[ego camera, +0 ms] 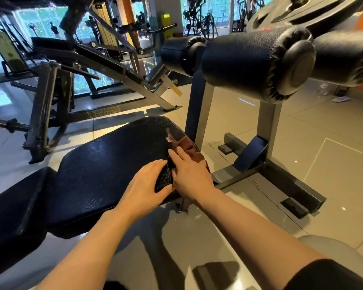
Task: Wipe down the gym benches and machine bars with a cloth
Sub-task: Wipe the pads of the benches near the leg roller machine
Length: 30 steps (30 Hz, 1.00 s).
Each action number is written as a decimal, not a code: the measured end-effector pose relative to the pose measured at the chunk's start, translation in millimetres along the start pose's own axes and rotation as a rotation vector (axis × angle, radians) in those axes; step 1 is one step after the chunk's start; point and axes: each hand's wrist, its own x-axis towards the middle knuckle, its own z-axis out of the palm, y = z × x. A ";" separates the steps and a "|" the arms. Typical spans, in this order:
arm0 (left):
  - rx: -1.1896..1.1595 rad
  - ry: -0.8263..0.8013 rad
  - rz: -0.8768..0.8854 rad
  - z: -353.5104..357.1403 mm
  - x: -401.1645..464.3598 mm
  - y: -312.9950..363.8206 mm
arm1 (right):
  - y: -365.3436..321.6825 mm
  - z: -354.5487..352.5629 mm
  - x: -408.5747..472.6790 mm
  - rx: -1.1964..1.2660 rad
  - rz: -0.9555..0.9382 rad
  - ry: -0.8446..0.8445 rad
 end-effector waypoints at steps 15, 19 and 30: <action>0.044 -0.083 0.063 1.3 28.8 -3.2 | -23.4 14.6 -30.4 0.545 0.396 0.373; 0.004 -0.137 0.060 -0.8 28.4 -12.6 | -28.4 16.8 -18.7 0.484 0.390 0.407; -0.070 -0.194 0.001 -10.0 27.8 -14.1 | -22.3 -6.5 -30.8 0.255 0.361 0.265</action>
